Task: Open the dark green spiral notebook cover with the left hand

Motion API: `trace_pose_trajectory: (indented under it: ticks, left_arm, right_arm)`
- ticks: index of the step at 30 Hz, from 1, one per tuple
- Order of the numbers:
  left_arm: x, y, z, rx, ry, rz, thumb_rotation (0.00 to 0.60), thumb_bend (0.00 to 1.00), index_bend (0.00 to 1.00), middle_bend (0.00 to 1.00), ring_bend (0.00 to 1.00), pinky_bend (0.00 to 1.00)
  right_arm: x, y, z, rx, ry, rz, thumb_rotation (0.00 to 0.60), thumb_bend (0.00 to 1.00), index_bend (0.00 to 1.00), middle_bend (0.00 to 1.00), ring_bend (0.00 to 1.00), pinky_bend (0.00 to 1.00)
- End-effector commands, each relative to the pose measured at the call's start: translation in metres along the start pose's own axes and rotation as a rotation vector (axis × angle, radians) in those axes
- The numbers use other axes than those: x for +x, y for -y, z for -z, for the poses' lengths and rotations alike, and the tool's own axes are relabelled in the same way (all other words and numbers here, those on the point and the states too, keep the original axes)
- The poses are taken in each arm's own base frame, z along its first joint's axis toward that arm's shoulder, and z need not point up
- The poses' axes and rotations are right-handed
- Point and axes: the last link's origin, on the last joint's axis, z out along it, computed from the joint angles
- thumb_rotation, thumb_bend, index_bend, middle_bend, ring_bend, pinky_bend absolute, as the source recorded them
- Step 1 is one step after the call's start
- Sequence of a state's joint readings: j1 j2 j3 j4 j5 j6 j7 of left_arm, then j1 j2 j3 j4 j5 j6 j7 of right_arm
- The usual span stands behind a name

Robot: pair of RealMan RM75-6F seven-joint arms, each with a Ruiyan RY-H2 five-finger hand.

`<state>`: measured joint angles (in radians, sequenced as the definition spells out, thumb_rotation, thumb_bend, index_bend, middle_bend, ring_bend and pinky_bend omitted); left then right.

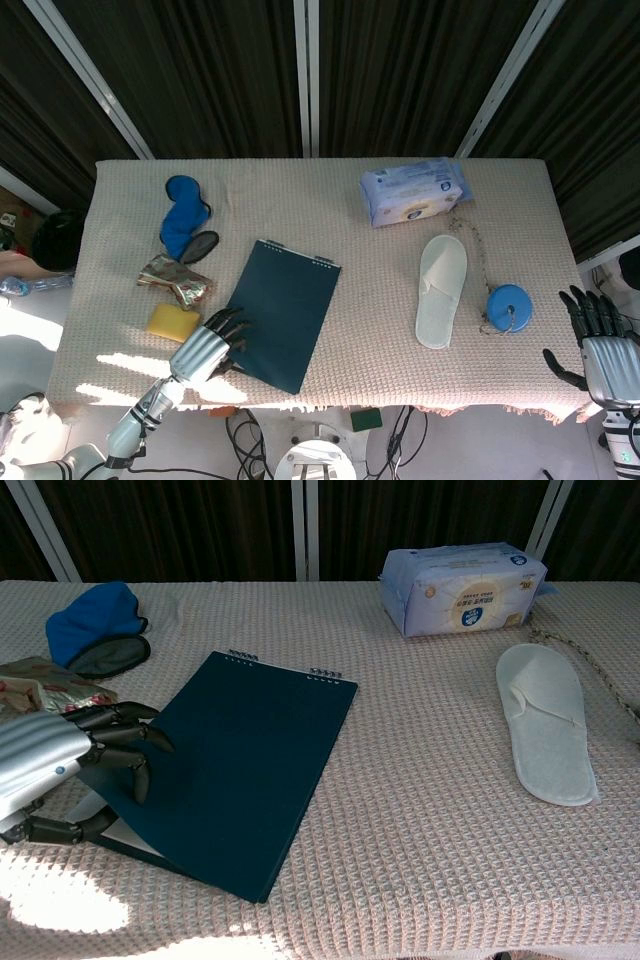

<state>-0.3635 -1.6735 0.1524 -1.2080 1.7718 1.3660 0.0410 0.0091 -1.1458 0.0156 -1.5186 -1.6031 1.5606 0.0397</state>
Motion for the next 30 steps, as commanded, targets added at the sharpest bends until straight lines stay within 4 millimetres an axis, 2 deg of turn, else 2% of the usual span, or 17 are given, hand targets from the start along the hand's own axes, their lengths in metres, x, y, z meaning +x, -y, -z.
trace_pose_trajectory:
  ticks: [1,12,17,20,23,26,30]
  left_arm:
    - [-0.001,0.0,0.001,0.0,0.0,0.004,0.6,0.52,0.55,0.24,0.09,0.16]
    - [0.0,-0.004,-0.001,-0.011,-0.011,0.024,0.6,0.52,0.56,0.24,0.09,0.16]
    - [0.012,-0.009,-0.012,-0.037,-0.02,0.079,0.6,0.52,0.57,0.24,0.09,0.16]
    - [0.029,-0.011,-0.03,-0.061,-0.048,0.097,0.6,0.52,0.59,0.25,0.09,0.17]
    - [0.049,-0.01,-0.057,-0.071,-0.071,0.083,0.6,0.52,0.61,0.26,0.1,0.17]
    - [0.067,-0.012,-0.089,-0.065,-0.063,0.131,0.6,0.52,0.62,0.26,0.1,0.17]
    - [0.088,-0.008,-0.142,-0.018,-0.014,0.174,0.6,0.53,0.62,0.26,0.1,0.17]
  right_arm:
    - [0.0,0.0,0.001,0.001,0.001,0.004,0.576,0.28,0.0,0.0,0.0,0.0]
    - [0.001,-0.004,0.004,-0.002,-0.006,-0.001,0.578,0.28,0.0,0.0,0.0,0.0]
    - [0.001,-0.005,0.004,-0.005,-0.007,-0.004,0.575,0.28,0.0,0.0,0.0,0.0]
    - [0.002,-0.007,0.004,-0.011,-0.01,-0.004,0.58,0.28,0.0,0.0,0.0,0.0]
    - [0.002,-0.009,0.004,-0.016,-0.015,-0.006,0.581,0.28,0.0,0.0,0.0,0.0]
    - [0.003,-0.011,0.004,-0.024,-0.017,-0.008,0.577,0.28,0.0,0.0,0.0,0.0]
    - [0.004,-0.014,0.005,-0.036,-0.02,-0.008,0.577,0.28,0.0,0.0,0.0,0.0]
